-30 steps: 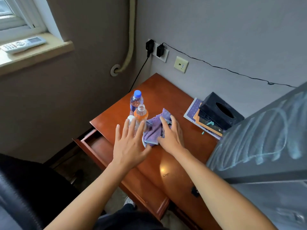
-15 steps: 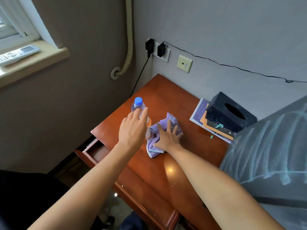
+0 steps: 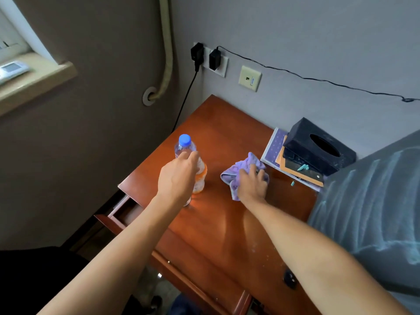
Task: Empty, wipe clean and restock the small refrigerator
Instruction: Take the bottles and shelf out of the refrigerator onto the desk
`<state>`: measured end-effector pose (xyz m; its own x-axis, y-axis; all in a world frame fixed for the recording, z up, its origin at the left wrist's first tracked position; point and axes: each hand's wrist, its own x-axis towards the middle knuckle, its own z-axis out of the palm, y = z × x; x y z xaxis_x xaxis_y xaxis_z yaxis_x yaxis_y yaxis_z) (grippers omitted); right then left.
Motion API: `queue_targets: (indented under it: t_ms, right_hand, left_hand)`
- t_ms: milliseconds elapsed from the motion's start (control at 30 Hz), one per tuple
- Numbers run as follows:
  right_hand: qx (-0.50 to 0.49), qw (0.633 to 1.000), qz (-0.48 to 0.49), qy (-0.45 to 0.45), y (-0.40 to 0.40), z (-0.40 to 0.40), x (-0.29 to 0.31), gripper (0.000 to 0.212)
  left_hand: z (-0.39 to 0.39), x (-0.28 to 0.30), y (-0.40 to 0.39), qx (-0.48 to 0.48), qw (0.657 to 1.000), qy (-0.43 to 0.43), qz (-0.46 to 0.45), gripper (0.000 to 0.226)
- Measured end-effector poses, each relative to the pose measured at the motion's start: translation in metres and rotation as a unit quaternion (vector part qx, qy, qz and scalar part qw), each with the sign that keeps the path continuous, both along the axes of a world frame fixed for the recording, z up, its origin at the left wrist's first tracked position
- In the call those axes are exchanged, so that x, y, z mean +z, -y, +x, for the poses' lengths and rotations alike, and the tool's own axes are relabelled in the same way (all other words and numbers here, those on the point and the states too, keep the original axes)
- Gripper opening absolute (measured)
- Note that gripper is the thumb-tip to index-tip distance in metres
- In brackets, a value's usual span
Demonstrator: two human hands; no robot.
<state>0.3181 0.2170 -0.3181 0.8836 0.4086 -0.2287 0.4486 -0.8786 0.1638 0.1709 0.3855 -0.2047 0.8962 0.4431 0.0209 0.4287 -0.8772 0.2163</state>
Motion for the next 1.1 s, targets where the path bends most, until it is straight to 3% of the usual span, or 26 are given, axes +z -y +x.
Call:
queue_targets:
  t_ms: [167, 367, 467, 600, 767, 900, 1100]
  right_hand:
    - [-0.095, 0.994, -0.002, 0.059, 0.048, 0.028, 0.006, 0.046]
    - [-0.115, 0.992, -0.015, -0.039, 0.061, 0.038, -0.008, 0.044]
    - [-0.129, 0.991, -0.001, -0.03, 0.049, 0.03, -0.004, 0.048]
    - [-0.075, 0.993, 0.092, 0.014, 0.017, 0.002, 0.017, 0.058]
    - [0.01, 0.984, 0.177, -0.017, -0.022, -0.045, 0.044, 0.07]
    - [0.022, 0.978, 0.208, -0.019, -0.027, -0.072, 0.061, 0.08]
    - [0.032, 0.963, 0.267, 0.006, 0.001, -0.122, 0.086, 0.079]
  left_hand:
    - [0.006, 0.004, 0.004, 0.002, 1.0, -0.007, 0.011, 0.033]
    - [0.007, 0.004, 0.002, 0.0, 0.999, 0.001, 0.041, 0.037]
    - [0.005, 0.003, 0.0, -0.002, 0.999, 0.008, 0.04, 0.037]
    - [0.001, 0.0, -0.004, 0.001, 0.999, 0.028, 0.04, 0.035]
    - [-0.009, 0.003, -0.002, -0.009, 0.999, -0.01, 0.052, 0.07]
    - [-0.026, 0.005, 0.002, 0.005, 0.998, 0.033, 0.057, 0.057]
    - [-0.071, 0.0, 0.028, 0.017, 0.99, 0.093, 0.107, 0.077]
